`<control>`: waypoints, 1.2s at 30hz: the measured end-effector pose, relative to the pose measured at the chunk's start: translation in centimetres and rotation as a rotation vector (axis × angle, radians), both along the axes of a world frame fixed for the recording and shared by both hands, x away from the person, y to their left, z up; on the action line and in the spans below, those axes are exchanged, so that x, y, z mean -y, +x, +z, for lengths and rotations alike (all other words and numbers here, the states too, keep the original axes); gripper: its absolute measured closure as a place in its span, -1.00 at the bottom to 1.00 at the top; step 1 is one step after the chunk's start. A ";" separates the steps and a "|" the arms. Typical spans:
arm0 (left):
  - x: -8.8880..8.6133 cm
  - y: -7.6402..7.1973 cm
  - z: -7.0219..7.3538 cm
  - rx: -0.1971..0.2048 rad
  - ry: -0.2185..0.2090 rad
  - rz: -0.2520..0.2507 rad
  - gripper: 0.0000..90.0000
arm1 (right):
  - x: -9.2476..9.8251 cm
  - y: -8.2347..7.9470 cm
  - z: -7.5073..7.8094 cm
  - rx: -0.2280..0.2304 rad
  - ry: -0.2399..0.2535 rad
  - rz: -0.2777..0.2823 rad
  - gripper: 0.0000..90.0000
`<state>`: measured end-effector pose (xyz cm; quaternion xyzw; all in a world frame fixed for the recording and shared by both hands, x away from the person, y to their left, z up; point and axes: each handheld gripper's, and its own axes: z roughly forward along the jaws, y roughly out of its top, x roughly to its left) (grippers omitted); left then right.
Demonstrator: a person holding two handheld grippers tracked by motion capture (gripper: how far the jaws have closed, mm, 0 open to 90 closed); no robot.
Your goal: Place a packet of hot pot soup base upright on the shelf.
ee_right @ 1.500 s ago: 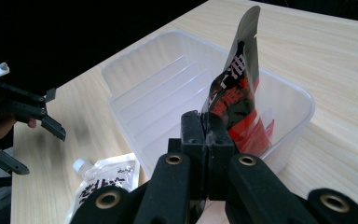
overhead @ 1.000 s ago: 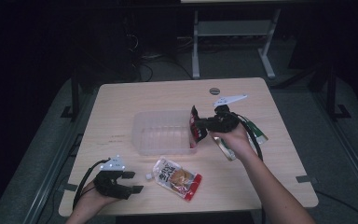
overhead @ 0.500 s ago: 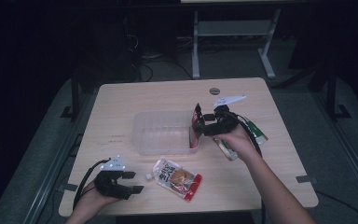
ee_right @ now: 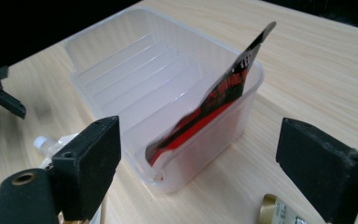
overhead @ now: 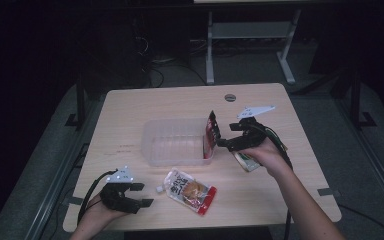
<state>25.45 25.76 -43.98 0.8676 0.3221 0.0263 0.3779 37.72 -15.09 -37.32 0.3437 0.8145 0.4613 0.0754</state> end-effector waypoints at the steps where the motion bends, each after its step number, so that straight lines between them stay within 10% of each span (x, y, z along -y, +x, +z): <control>1: 0.0 0.0 0.0 0.001 0.000 0.000 -0.34 | 0.3 -0.2 -0.1 -0.005 -0.001 -0.001 -0.70; 26: 0.1 -0.2 0.6 0.017 -0.021 0.020 -0.29 | 5.6 -6.9 -4.4 -0.042 -0.057 0.007 -0.70; 36: 1.7 0.7 1.9 0.040 -0.084 -0.014 0.60 | 6.2 -8.3 -5.6 -0.082 -0.072 -0.017 -0.68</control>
